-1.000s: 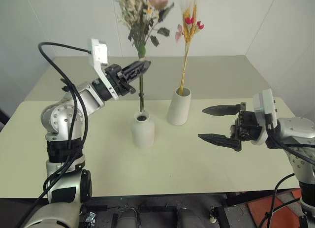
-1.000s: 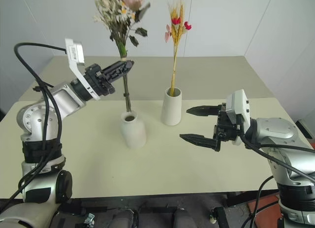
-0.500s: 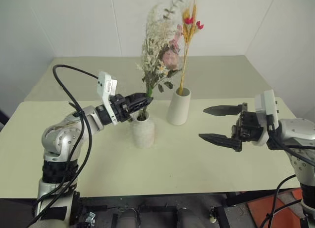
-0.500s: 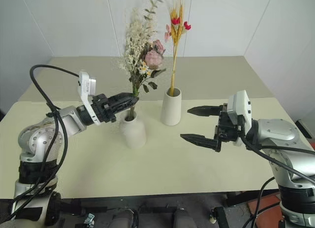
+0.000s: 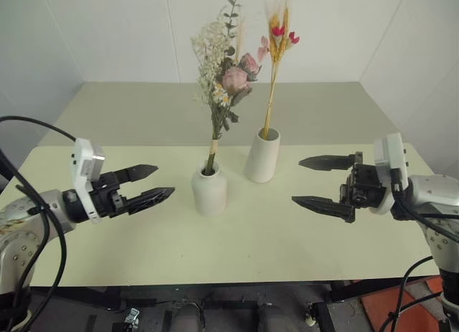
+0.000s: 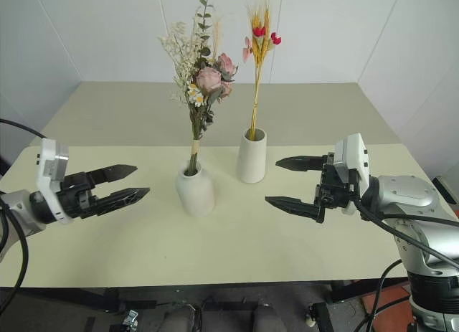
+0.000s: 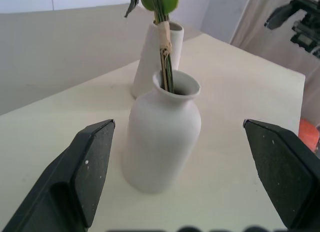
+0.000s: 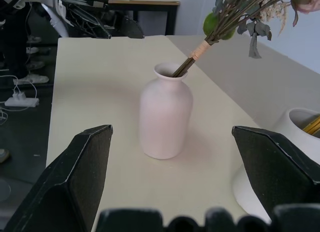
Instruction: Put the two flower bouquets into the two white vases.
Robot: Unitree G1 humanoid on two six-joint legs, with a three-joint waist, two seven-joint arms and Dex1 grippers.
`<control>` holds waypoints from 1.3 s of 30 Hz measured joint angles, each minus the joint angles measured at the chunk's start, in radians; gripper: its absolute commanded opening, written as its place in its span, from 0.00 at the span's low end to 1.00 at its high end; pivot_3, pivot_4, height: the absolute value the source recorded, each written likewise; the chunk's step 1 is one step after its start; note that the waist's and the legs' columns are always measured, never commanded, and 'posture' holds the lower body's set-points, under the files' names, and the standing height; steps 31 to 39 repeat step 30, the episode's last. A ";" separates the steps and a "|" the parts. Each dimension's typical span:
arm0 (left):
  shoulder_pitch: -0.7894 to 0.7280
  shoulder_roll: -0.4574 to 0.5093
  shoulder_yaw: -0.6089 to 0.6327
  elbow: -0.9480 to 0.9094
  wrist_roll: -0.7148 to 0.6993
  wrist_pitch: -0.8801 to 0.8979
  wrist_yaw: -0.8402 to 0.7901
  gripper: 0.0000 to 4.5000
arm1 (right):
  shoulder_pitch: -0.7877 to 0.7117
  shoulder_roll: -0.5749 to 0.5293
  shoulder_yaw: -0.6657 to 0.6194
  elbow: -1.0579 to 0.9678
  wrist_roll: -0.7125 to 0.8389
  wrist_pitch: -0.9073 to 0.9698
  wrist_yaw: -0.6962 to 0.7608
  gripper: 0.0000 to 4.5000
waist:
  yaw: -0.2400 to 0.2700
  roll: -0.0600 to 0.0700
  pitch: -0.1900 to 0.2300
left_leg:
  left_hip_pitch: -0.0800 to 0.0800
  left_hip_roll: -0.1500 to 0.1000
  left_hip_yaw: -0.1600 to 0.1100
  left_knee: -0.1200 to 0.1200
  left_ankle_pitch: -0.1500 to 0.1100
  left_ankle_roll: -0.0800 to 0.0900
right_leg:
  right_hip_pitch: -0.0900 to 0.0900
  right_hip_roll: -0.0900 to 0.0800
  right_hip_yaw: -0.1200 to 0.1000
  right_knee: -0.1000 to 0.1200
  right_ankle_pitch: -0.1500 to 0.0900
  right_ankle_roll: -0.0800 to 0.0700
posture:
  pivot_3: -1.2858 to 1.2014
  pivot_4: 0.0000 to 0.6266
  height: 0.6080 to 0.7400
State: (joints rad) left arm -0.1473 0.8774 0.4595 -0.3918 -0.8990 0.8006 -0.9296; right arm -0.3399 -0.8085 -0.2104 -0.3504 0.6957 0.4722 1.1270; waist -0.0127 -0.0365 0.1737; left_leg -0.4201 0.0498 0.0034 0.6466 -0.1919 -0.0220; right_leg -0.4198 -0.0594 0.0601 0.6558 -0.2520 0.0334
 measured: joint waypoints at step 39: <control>-0.047 0.102 0.002 0.084 0.036 -0.143 -0.196 0.99 | 0.090 -0.079 -0.091 0.006 0.034 0.011 -0.007 1.00 | -0.002 0.000 0.000 | 0.000 0.001 0.001 -0.001 0.000 0.000 | 0.000 0.000 0.000 0.000 -0.001 0.001 | 0.52 0.24 1.00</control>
